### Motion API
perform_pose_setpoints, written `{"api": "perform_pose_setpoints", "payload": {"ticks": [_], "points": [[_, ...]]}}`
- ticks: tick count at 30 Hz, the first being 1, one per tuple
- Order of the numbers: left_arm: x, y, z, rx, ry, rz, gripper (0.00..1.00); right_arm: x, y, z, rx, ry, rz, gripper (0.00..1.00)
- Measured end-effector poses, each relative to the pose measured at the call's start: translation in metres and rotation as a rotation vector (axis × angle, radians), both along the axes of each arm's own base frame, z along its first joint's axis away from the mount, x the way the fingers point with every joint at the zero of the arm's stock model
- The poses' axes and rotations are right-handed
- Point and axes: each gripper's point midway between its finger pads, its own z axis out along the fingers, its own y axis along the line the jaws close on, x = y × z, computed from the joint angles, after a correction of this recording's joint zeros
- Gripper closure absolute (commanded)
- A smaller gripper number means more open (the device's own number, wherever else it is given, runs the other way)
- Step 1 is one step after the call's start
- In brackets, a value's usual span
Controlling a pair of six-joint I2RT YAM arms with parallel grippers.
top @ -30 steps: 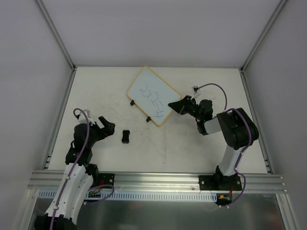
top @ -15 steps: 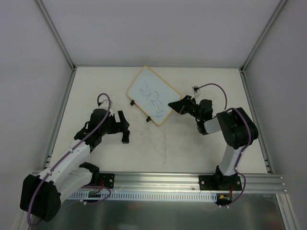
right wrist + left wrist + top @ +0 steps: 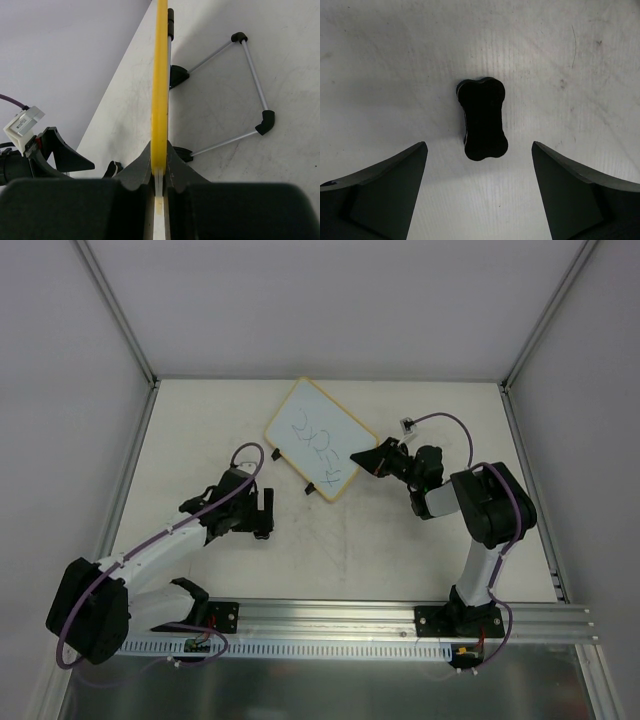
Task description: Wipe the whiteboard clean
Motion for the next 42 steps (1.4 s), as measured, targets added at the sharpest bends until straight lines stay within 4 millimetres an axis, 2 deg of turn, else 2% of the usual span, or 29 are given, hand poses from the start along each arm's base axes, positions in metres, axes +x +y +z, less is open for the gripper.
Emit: {"api": "perform_pose_setpoints", "payload": {"ticks": [3,8,16,20,29,36,39,42], "points": [[-0.004,-0.005,-0.001,0.038,0.011,-0.03,0.14,0.0,0.0,-0.001,0.002,0.004,0.0,1.0],[0.001,-0.005,-0.008,0.112,0.034,-0.028,0.14,0.001,0.0,-0.001,0.005,0.004,0.001,1.0],[0.016,-0.004,-0.011,0.178,0.057,-0.01,0.29,0.001,0.0,-0.001,0.005,0.005,0.001,1.0],[0.02,-0.007,-0.017,0.194,0.085,-0.014,0.31,0.001,0.0,-0.001,0.006,0.004,0.001,1.0],[0.017,-0.008,-0.027,0.206,0.127,-0.02,0.41,0.001,-0.001,-0.001,0.006,0.006,0.002,0.99],[0.011,-0.011,-0.039,0.206,0.179,-0.029,0.44,0.001,-0.001,-0.001,0.008,0.008,0.003,0.99],[0.011,-0.012,-0.04,0.196,0.184,-0.024,0.49,0.001,-0.001,-0.001,0.009,0.01,0.004,0.98],[0.011,-0.013,-0.04,0.191,0.186,-0.017,0.5,0.001,-0.001,-0.001,0.01,0.011,0.005,0.98]]}}
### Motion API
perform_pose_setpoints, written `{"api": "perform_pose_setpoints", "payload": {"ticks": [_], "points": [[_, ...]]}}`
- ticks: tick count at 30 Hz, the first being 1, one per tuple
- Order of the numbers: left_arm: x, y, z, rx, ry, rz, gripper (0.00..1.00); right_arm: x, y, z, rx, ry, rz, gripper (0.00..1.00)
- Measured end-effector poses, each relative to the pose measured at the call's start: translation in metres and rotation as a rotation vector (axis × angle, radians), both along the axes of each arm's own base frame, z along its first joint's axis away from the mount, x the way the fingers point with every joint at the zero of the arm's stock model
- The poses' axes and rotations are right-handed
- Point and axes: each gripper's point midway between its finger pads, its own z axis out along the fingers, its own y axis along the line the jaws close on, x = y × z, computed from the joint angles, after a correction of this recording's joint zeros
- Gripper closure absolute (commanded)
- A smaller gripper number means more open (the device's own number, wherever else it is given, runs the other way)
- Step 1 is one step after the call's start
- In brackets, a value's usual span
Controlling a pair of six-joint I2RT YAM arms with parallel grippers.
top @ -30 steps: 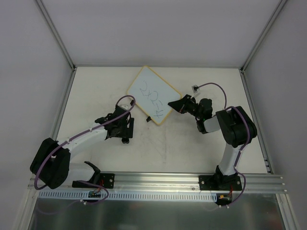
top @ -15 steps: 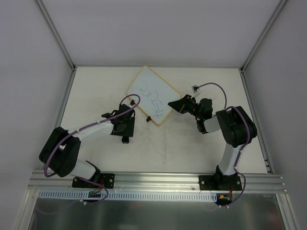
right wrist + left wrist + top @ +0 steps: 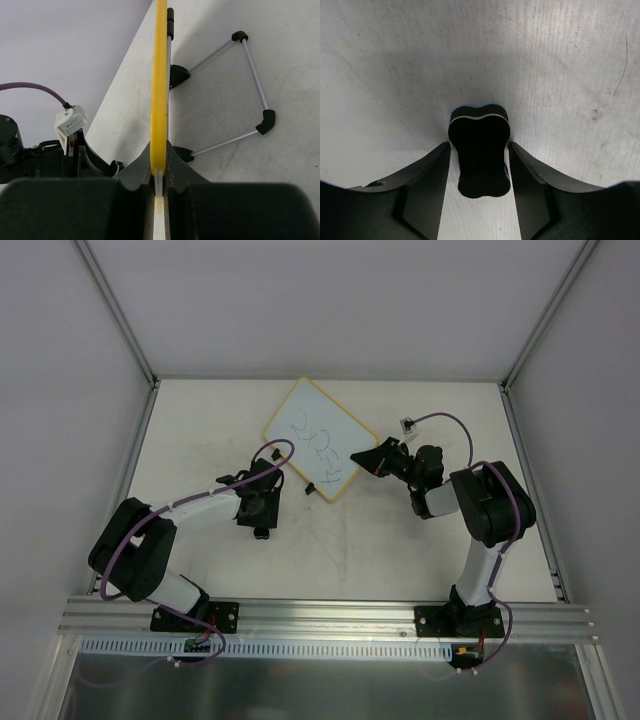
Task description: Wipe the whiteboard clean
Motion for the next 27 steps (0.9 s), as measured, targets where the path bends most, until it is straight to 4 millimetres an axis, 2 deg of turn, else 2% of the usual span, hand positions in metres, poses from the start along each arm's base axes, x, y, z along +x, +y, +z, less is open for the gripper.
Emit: {"api": "perform_pose_setpoints", "payload": {"ticks": [6,13,14,27], "points": [[0.0,-0.0003,0.0002,-0.003,0.0,0.005,0.48,0.0,-0.0002,0.0001,0.0,0.0,0.002,0.98],[0.0012,-0.0019,0.0044,-0.019,-0.013,0.023,0.67,-0.0001,-0.0003,0.0002,0.001,0.001,0.002,0.97],[0.0015,-0.0022,0.0049,-0.021,-0.015,0.026,0.72,-0.0001,-0.0003,0.0002,0.001,0.001,0.002,0.97],[0.0024,-0.0031,0.0068,-0.03,-0.022,0.035,0.84,-0.0003,-0.0002,0.0002,0.003,0.002,0.004,0.98]]}}
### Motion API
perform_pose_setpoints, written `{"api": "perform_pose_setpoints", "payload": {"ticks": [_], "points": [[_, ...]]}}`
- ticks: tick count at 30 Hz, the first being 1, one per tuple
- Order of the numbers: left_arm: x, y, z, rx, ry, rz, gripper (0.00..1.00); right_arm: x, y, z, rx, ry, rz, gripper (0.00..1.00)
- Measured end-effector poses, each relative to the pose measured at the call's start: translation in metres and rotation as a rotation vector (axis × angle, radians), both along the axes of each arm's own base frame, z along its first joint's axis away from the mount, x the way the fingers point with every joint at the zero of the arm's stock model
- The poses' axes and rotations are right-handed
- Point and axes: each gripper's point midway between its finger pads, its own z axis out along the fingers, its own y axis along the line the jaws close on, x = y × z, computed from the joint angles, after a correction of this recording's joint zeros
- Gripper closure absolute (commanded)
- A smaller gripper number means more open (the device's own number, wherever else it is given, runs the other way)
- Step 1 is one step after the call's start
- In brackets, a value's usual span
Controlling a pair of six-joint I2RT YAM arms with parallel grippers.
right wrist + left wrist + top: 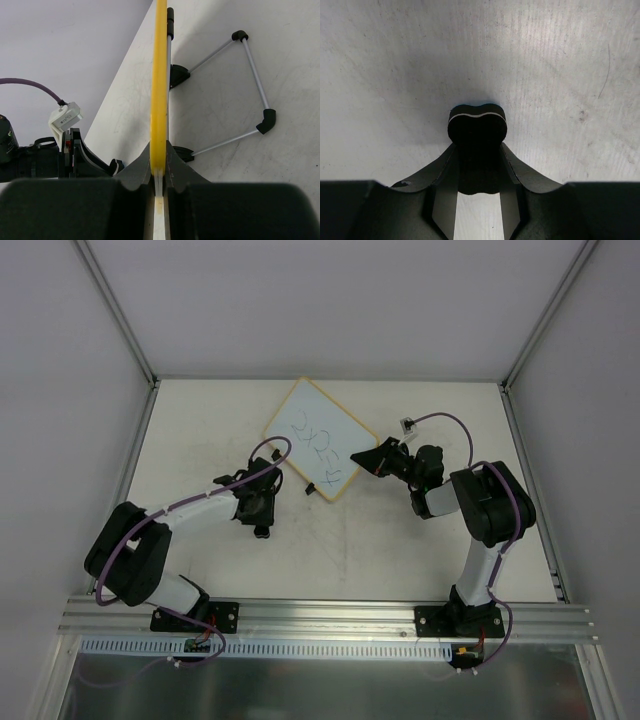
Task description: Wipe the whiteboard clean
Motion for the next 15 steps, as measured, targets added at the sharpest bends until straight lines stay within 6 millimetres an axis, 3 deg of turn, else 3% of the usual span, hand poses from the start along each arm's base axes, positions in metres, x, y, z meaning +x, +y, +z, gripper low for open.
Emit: {"api": "perform_pose_setpoints", "payload": {"ticks": [4,7,15], "points": [[0.005,-0.003,0.01,-0.023,-0.036,-0.001,0.88,0.0,0.0,0.0,0.0,0.001,0.001,0.98],[0.013,-0.006,0.022,-0.049,-0.067,-0.004,0.98,0.0,0.0,0.0,0.0,0.001,0.001,0.98],[0.069,-0.01,0.071,-0.178,-0.196,0.006,1.0,0.001,0.001,0.0,0.004,0.004,0.004,0.98]]}}
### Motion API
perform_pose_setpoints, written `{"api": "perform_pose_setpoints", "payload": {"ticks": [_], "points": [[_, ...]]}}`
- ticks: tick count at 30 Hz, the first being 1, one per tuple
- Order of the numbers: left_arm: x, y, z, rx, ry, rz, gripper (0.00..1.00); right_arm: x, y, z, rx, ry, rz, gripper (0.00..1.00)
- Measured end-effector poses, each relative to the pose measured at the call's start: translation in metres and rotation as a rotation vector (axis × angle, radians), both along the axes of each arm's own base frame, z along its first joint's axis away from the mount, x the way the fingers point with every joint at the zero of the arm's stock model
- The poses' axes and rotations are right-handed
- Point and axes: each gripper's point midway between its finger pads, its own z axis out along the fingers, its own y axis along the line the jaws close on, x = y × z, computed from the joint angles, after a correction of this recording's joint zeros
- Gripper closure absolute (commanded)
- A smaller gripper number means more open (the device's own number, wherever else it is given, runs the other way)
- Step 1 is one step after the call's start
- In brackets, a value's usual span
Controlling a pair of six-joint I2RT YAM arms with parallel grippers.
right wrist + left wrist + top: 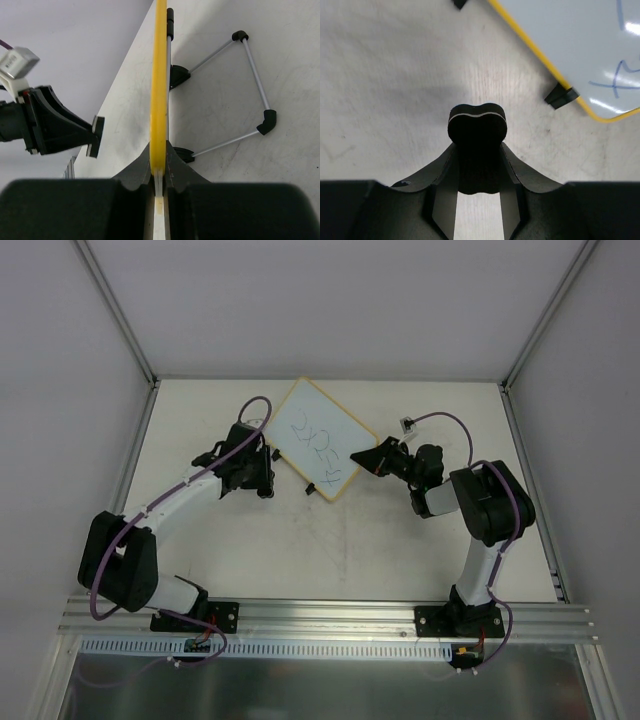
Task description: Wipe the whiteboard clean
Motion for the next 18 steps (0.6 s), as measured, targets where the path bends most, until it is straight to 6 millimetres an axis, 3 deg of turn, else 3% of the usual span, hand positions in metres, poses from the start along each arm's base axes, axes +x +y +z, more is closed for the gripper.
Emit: {"api": "perform_pose_setpoints", "payload": {"ticks": [8,12,18], "points": [[0.07,-0.023,0.057,-0.108,-0.176,-0.089,1.0,0.0,0.0,0.0,0.001,0.0,0.003,0.98],[0.111,-0.028,0.068,-0.111,-0.234,-0.119,1.0,0.0,0.0,0.0,0.002,0.0,0.002,0.98],[0.144,-0.036,0.068,-0.086,-0.277,-0.152,1.0,0.0,0.0,0.0,0.004,0.005,0.002,0.98]]}}
